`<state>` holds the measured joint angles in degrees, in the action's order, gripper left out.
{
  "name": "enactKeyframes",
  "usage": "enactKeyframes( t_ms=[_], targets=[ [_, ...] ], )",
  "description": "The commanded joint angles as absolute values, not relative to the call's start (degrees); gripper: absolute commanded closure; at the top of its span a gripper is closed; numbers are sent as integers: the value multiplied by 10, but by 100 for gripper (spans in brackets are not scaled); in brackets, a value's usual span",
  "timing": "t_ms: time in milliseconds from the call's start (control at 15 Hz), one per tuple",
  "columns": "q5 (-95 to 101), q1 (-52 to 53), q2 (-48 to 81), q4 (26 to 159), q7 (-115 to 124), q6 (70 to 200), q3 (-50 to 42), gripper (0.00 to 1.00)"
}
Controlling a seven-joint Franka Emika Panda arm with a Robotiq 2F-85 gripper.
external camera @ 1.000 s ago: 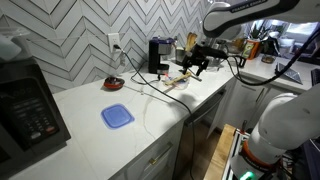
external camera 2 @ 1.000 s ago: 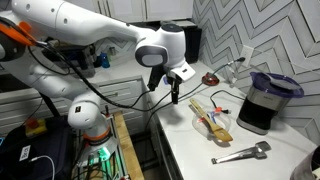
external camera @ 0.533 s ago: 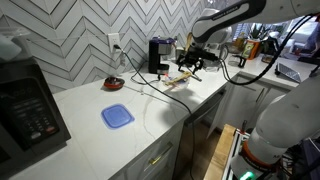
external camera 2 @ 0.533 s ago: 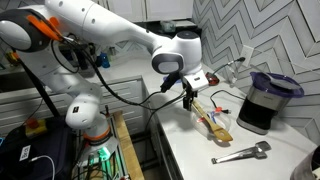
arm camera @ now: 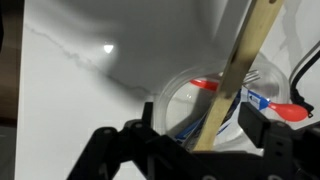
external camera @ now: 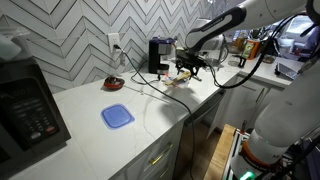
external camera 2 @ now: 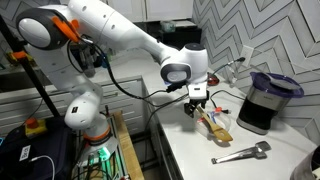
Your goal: Put the cooking stick on top of the coffee machine
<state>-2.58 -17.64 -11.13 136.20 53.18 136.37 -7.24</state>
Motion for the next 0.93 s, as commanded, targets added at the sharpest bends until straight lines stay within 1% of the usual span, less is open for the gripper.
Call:
enactKeyframes(
  t_ms=[0,67,133,200,267,333,400,467,600,867],
  targets=[
    [-9,-178,-66,1331,659,1378,-71,20],
    [-5,-175,-57,1323,695,1380,-72,17],
    [1,-173,-49,1316,731,1383,-73,23],
    [8,-171,-41,1310,769,1383,-75,21],
    [18,-169,-34,1305,808,1383,-76,26],
    [29,-167,-26,1301,845,1386,-77,26],
    [35,-163,-19,1297,870,1389,-79,28],
    [43,-160,-14,1295,890,1394,-81,41],
    [50,-153,-5,1290,916,1392,-84,61],
    [61,-140,1,1283,931,1387,-88,92]
  ],
)
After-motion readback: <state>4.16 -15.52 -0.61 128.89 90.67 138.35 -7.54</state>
